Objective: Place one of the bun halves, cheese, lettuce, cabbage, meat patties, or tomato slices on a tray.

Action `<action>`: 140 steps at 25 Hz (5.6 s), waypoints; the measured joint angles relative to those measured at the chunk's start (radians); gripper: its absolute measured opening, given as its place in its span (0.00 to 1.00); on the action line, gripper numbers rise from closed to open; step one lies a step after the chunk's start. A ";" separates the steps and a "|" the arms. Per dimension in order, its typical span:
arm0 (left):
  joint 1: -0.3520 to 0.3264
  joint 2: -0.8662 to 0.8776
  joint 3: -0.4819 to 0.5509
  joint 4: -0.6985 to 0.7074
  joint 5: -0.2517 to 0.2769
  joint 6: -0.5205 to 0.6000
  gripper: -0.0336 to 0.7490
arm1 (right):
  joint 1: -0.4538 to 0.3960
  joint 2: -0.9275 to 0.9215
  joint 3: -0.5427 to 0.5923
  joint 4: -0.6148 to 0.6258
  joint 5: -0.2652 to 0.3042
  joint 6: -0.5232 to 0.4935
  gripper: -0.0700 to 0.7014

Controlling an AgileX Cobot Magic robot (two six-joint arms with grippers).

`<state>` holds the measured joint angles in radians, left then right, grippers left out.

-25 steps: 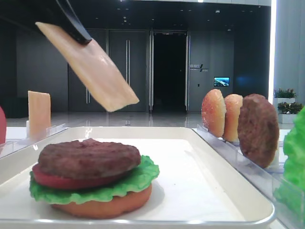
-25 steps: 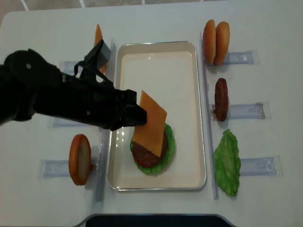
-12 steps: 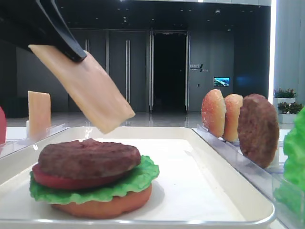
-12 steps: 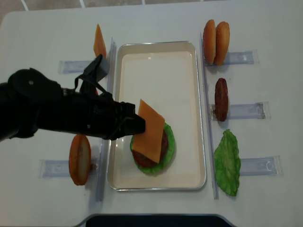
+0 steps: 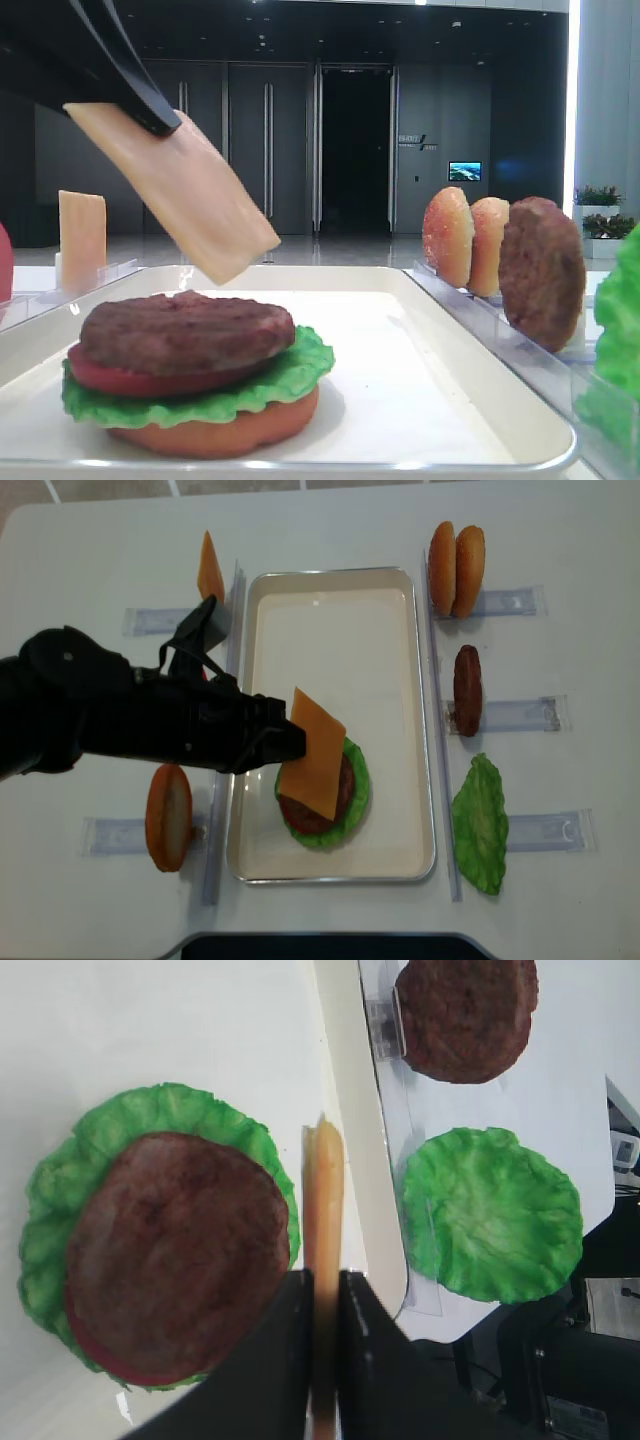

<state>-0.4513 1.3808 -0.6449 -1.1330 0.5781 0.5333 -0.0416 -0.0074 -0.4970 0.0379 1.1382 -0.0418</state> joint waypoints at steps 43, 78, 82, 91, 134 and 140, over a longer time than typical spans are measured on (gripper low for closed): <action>-0.050 0.028 0.000 -0.007 -0.031 0.001 0.08 | 0.000 0.000 0.000 0.000 0.000 0.000 0.76; -0.050 0.069 -0.001 0.304 -0.076 -0.247 0.70 | 0.000 0.000 0.000 0.000 0.000 0.000 0.76; -0.050 0.069 -0.020 0.445 -0.076 -0.366 0.71 | 0.000 0.000 0.000 0.000 0.000 0.000 0.76; -0.050 0.069 -0.105 0.625 -0.023 -0.518 0.71 | 0.000 0.000 0.000 0.000 0.000 0.000 0.76; 0.232 -0.365 -0.187 1.386 0.427 -0.883 0.71 | 0.000 0.000 0.000 0.000 0.000 0.000 0.76; 0.232 -0.369 -0.184 1.425 0.450 -0.926 0.71 | 0.000 0.000 0.000 0.000 0.000 0.000 0.76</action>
<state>-0.2190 1.0120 -0.8292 0.2917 1.0277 -0.3931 -0.0416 -0.0074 -0.4970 0.0379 1.1382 -0.0418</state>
